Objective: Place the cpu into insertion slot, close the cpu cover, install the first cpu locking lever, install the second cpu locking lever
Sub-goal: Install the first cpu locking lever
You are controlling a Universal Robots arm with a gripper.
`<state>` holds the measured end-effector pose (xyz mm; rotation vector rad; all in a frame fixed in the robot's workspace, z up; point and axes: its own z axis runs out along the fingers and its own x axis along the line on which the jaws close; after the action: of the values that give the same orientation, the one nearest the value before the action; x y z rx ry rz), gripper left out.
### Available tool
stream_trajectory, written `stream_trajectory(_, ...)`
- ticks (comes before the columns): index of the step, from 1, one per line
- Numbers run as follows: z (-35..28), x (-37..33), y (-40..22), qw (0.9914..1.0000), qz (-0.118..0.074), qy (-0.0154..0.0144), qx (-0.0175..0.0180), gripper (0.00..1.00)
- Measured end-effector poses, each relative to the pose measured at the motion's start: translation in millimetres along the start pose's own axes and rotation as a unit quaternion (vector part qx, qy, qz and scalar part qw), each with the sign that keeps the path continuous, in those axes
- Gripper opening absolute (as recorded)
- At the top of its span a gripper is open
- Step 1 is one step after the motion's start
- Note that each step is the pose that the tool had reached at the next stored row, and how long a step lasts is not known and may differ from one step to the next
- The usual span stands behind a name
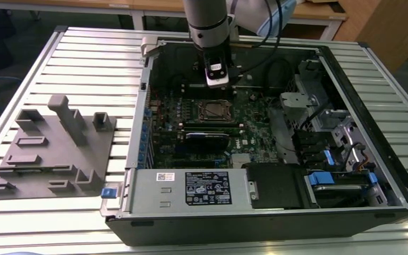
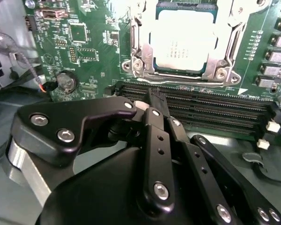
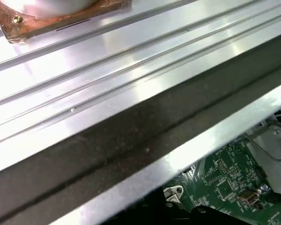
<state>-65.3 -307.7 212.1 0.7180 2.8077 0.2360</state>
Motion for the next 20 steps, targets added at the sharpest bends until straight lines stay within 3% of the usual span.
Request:
stream_trajectory(5, -0.3, -0.1, 0.1, 1.0, 0.0, -0.0002, 0.0002, 0.11)
stream_trajectory(6, -0.3, -0.1, 0.1, 1.0, 0.0, -0.0004, 0.0009, 0.11)
stream_trajectory(7, -0.3, -0.1, 0.1, 0.99999, -0.001, -0.0008, 0.0041, 0.11)
stream_trajectory(9, -0.2, -0.1, 0.1, 0.99988, -0.003, 0.0005, 0.015, 0.11)
stream_trajectory(12, 0.1, -0.1, 0.1, 0.99933, -0.006, 0.0052, 0.0358, 0.11)
stream_trajectory(13, 0.2, -0.1, 0.1, 0.9991, -0.007, 0.0066, 0.0413, 0.11)
stream_trajectory(20, 0.1, -0.2, 0.1, 0.99904, -0.007, 0.0066, 0.0428, 0.11)
